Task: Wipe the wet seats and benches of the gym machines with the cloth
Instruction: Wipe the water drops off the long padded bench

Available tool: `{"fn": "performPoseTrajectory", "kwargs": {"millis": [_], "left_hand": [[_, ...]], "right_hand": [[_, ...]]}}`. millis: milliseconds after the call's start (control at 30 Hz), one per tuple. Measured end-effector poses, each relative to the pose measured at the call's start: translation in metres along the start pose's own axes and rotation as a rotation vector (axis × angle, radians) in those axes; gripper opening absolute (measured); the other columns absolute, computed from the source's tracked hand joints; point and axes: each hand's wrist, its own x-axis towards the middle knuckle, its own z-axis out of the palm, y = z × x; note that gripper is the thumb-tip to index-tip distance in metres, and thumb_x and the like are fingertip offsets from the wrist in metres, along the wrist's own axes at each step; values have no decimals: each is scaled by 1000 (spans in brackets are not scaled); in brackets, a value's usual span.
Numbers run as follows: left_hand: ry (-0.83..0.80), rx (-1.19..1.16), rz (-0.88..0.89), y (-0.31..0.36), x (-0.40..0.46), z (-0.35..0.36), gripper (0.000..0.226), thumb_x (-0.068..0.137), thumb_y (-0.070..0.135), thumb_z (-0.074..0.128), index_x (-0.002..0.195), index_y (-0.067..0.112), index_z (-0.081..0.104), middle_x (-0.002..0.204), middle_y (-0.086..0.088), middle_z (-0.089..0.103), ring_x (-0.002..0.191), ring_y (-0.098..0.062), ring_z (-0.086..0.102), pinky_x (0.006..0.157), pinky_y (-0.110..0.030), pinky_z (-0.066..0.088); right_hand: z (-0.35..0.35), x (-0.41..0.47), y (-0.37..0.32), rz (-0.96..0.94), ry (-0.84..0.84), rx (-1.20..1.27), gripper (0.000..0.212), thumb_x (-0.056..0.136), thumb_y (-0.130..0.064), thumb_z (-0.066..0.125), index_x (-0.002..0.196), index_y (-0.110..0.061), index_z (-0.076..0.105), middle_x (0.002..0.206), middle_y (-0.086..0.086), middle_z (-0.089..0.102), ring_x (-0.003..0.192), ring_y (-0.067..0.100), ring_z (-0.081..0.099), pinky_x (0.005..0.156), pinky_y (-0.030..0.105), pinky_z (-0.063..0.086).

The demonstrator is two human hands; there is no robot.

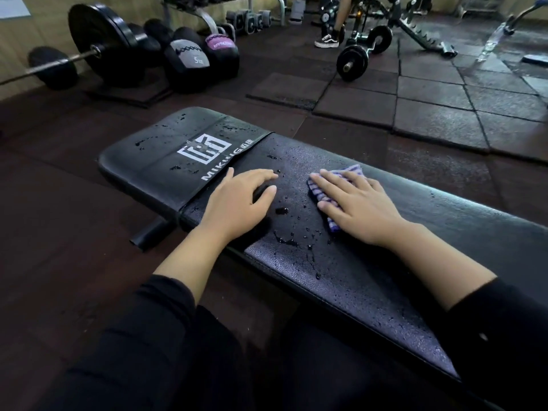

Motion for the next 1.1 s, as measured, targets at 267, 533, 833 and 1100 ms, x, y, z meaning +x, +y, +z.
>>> {"fn": "performPoseTrajectory", "kwargs": {"millis": [267, 533, 833, 1100], "left_hand": [[-87, 331, -39, -52, -29, -19, 59, 91, 58, 15, 143, 43, 39, 154, 17, 31, 144, -2, 17, 120, -45, 4], [-7, 317, -33, -54, -26, -15, 59, 94, 48, 9, 141, 39, 44, 151, 15, 37, 144, -5, 22, 119, -41, 12], [-53, 330, -28, -58, -24, -16, 62, 91, 49, 9, 143, 38, 41, 153, 15, 33, 142, -5, 26, 119, -39, 9], [-83, 325, -26, -59, -24, -17, 53, 96, 40, 17, 145, 37, 38, 155, 14, 29, 144, -4, 22, 119, -36, 5]], "right_hand": [[3, -2, -9, 84, -111, 38, 54, 96, -56, 16, 145, -49, -5, 159, -9, -6, 146, 18, -11, 119, 45, 1], [-4, 1, -81, -184, -121, 43, 59, 86, -59, -4, 144, -51, -5, 160, -9, 1, 147, 17, -1, 119, 43, 3], [-7, -46, -43, -623, -137, 9, 44, 98, -55, 15, 142, -56, 17, 158, -15, 12, 147, 11, 5, 118, 43, 13], [-2, 0, -87, -438, -87, 15, 53, 87, -67, -2, 139, -60, 6, 157, -15, 6, 147, 15, 4, 120, 43, 9]]}}
